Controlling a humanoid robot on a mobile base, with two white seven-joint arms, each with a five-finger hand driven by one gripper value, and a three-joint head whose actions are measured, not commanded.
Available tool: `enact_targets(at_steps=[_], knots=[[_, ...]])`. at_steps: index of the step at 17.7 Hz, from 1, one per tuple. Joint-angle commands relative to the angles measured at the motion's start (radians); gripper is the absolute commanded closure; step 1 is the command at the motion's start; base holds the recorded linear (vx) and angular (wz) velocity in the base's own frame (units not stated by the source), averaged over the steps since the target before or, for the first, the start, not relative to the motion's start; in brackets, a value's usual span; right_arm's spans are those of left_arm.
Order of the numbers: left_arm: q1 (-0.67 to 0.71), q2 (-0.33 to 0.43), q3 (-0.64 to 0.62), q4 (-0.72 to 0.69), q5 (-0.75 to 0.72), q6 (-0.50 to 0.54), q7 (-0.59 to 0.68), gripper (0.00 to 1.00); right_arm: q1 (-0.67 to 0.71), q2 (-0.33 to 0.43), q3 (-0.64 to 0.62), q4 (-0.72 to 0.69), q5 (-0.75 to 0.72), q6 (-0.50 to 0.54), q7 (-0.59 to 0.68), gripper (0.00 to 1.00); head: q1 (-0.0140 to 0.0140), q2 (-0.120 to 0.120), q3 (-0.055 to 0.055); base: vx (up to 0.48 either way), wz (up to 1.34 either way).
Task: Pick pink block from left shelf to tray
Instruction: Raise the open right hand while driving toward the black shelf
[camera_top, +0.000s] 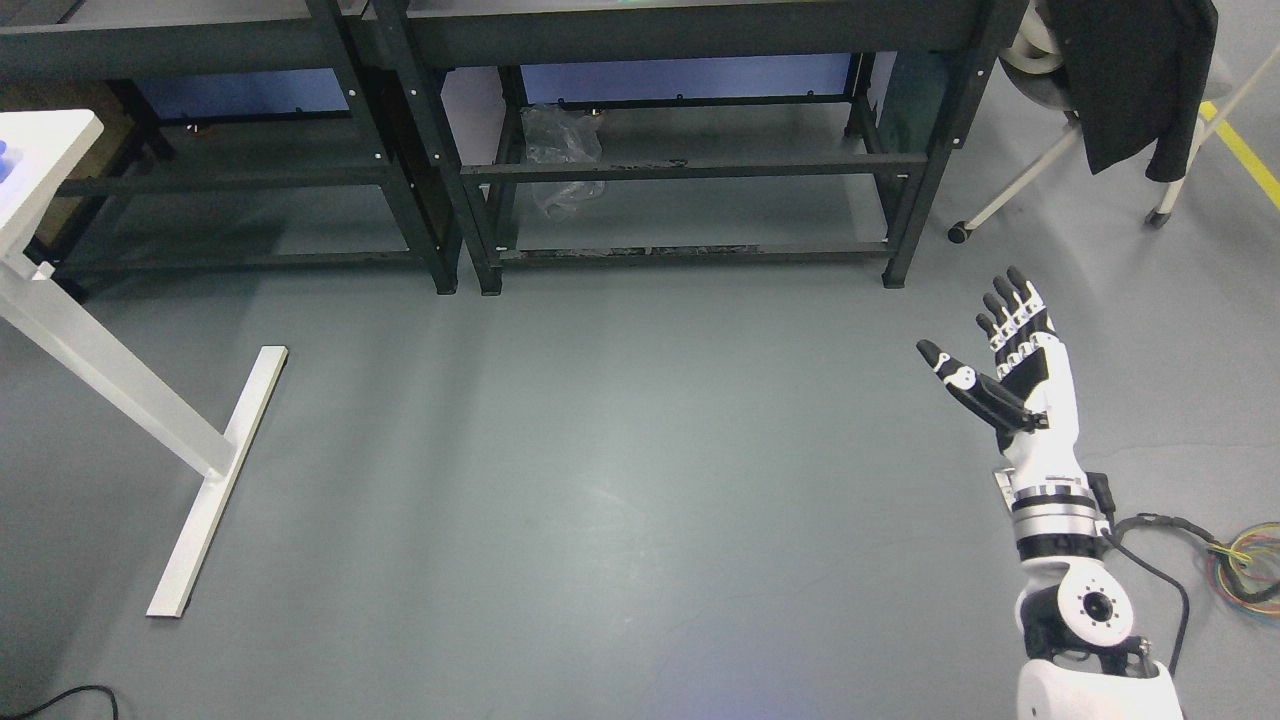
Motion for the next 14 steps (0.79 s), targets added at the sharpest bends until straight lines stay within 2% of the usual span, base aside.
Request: enact_targets(at_steps=[1, 4, 10, 12, 14], knots=[[-0.029, 0.017, 0.000, -0.017, 0.000, 0.000, 0.001, 0.00, 0.032, -0.017, -0.002, -0.001, -0.001, 0.000, 0.002, 0.00, 0.0000, 0.000, 0.000, 0.000, 0.00], [-0.029, 0.017, 0.000, -0.017, 0.000, 0.000, 0.001, 0.00, 0.032, -0.017, -0.028, 0.001, -0.002, 0.003, 0.001, 0.00, 0.0000, 0.000, 0.000, 0.000, 0.00], [-0.031, 0.017, 0.000, -0.017, 0.000, 0.000, 0.001, 0.00, 0.033, -0.017, -0.031, -0.009, 0.022, -0.065, 0.002, 0.00, 0.0000, 0.000, 0.000, 0.000, 0.00], [-0.031, 0.017, 0.000, -0.017, 0.000, 0.000, 0.001, 0.00, 0.032, -0.017, -0.033, -0.010, 0.175, -0.069, -0.008, 0.00, 0.0000, 0.000, 0.000, 0.000, 0.00], [-0.029, 0.017, 0.000, -0.017, 0.000, 0.000, 0.001, 0.00, 0.024, -0.017, -0.054, -0.013, 0.403, -0.062, -0.024, 0.01, 0.0000, 0.000, 0.000, 0.000, 0.00]])
